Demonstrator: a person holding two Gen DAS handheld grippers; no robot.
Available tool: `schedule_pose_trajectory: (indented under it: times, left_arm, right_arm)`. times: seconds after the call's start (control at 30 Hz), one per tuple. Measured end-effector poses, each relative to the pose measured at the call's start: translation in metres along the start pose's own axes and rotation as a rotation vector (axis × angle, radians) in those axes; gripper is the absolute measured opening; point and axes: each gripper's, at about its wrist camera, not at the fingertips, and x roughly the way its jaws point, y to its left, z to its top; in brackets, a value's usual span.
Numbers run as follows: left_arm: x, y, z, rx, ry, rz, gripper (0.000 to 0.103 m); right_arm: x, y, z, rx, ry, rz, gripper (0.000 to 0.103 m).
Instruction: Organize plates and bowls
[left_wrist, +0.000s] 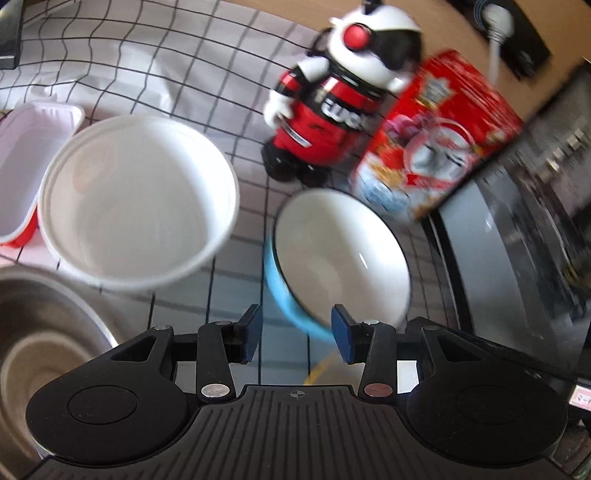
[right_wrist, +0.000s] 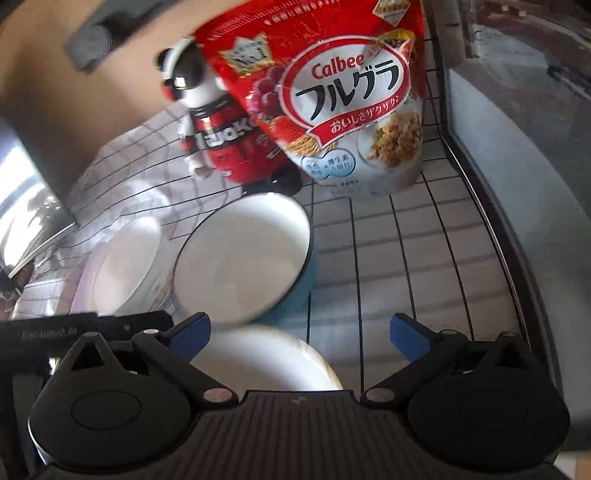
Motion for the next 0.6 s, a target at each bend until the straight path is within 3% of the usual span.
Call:
schedule_pose_trajectory:
  times: [0.13, 0.27, 0.3, 0.33, 0.47, 0.6]
  left_arm:
    - [0.019, 0.0, 0.017, -0.019, 0.0, 0.036, 0.045]
    - [0.04, 0.001, 0.03, -0.013, 0.022, 0.052, 0.043]
    - [0.045, 0.001, 0.033, -0.007, 0.023, 0.055, 0.035]
    - [0.049, 0.0, 0.036, 0.003, 0.023, 0.061, 0.033]
    - [0.062, -0.005, 0.042, 0.031, 0.028, 0.086, 0.031]
    - [0.077, -0.008, 0.042, 0.031, 0.092, 0.099, 0.032]
  right_arm:
    - [0.033, 0.009, 0.034, -0.062, 0.049, -0.092, 0.097]
    - [0.056, 0.014, 0.051, -0.095, 0.095, -0.028, 0.087]
    - [0.064, 0.015, 0.054, -0.093, 0.116, -0.013, 0.081]
    - [0.072, 0.015, 0.057, -0.091, 0.136, -0.008, 0.077]
    - [0.097, 0.016, 0.063, -0.092, 0.197, -0.004, 0.067]
    - [0.108, 0.016, 0.064, -0.098, 0.241, 0.026, 0.055]
